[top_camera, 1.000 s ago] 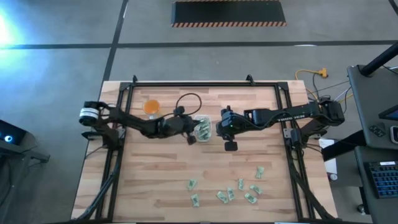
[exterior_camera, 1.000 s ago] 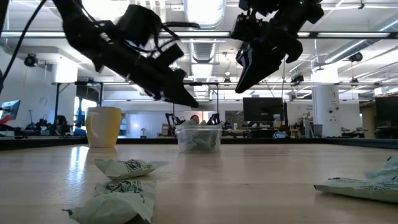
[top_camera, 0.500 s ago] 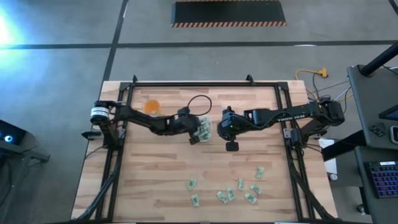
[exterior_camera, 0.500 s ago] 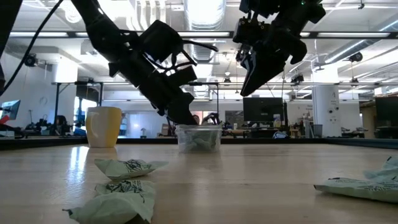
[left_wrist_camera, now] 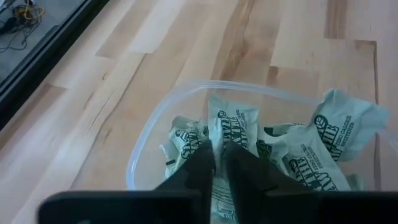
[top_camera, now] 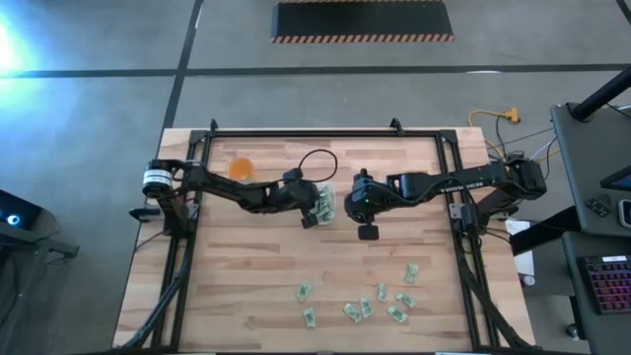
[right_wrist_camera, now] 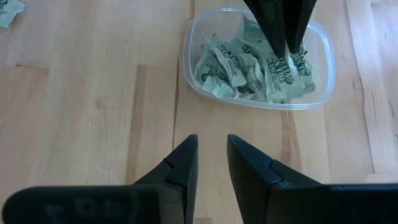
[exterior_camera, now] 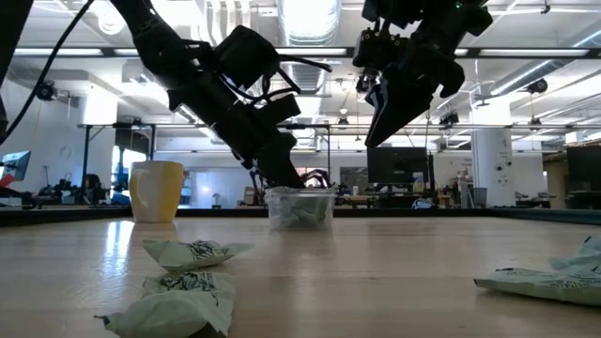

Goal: Pick and place Stevia / Truvia into bins
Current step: Put the stevia packet into the bin

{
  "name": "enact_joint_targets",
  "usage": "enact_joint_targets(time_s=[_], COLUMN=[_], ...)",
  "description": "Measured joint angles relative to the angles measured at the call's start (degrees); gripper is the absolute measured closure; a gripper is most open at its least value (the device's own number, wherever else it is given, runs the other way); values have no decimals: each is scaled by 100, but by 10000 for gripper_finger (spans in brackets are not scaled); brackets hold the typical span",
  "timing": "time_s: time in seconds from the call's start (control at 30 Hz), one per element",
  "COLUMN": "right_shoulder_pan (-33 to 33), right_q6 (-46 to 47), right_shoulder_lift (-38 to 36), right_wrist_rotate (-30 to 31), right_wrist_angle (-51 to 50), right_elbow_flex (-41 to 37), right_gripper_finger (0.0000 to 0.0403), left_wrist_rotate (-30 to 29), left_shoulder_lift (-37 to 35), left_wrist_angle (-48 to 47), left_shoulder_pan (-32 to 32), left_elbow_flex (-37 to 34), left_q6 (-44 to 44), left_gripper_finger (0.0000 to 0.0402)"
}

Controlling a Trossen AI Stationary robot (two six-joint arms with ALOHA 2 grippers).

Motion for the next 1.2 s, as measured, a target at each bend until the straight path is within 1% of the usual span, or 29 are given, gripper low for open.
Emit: enact_joint_targets(time_s=[0.17,0.3,0.47,0.57,0.67,0.8,0.97,1.07,1.2], right_shoulder_pan=[0,8,132,382,709,1181,1741,2087,2579], right_q6=[50,269,933,1224,1573,2243,3057,3784,5170], right_shoulder_lift=[0,0,-2,-2,-2,-2,-51,-148,-245], right_wrist_rotate=[-1,-1,-23,-271,-452,-455,-452,-451,-407], right_wrist_angle=[-95,-317,-748,-762,-752,-749,-750,-822,-1123], right_elbow_flex=[-7,-10,-66,-274,-532,-815,-992,-1027,-1050], right_gripper_finger=[334,334,327,322,318,316,325,332,338], left_wrist_rotate=[0,0,94,464,755,779,761,753,752], left_shoulder_lift=[-64,-272,-751,-1083,-1328,-1520,-1550,-1492,-1449], left_wrist_angle=[-8,-139,-750,-1179,-1417,-1433,-1390,-1323,-1047], left_shoulder_pan=[0,-2,-53,-164,-320,-542,-616,-614,-614], left_elbow_flex=[0,0,-3,-85,-182,-348,-482,-490,-520], left_q6=[-4,-8,-20,14,113,158,154,149,247], left_gripper_finger=[308,257,218,211,209,209,209,209,209])
